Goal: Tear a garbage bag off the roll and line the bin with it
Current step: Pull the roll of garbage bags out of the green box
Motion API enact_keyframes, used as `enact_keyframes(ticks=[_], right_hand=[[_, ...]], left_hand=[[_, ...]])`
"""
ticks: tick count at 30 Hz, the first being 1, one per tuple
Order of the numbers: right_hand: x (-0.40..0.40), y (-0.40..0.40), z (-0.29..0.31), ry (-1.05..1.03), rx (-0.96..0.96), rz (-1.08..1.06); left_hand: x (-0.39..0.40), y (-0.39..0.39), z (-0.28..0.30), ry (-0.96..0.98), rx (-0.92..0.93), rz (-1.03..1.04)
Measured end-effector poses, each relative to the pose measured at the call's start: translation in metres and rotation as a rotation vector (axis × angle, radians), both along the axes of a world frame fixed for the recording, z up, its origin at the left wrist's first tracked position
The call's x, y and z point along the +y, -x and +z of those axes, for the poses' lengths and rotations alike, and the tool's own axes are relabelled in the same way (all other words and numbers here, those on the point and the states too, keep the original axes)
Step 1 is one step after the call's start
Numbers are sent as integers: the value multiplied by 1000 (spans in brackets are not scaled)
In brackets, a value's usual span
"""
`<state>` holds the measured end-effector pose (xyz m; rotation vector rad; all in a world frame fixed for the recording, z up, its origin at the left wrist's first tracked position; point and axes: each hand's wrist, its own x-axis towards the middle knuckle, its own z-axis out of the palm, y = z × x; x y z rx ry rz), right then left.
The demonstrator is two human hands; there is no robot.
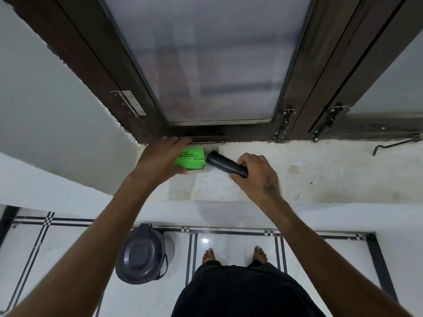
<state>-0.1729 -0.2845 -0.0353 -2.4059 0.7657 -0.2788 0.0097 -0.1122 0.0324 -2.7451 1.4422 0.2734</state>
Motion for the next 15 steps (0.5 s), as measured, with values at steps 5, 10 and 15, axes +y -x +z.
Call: enact_keyframes(ticks=[5, 10, 15], right_hand=[[-2, 13, -1, 80, 100, -15], [-2, -1, 2, -31, 120, 23], [-12, -4, 13, -169, 236, 27]], left_hand=[[29, -6, -31, 10, 91, 58], [31, 9, -32, 392, 48, 158], [5, 60, -18, 687, 361, 374]])
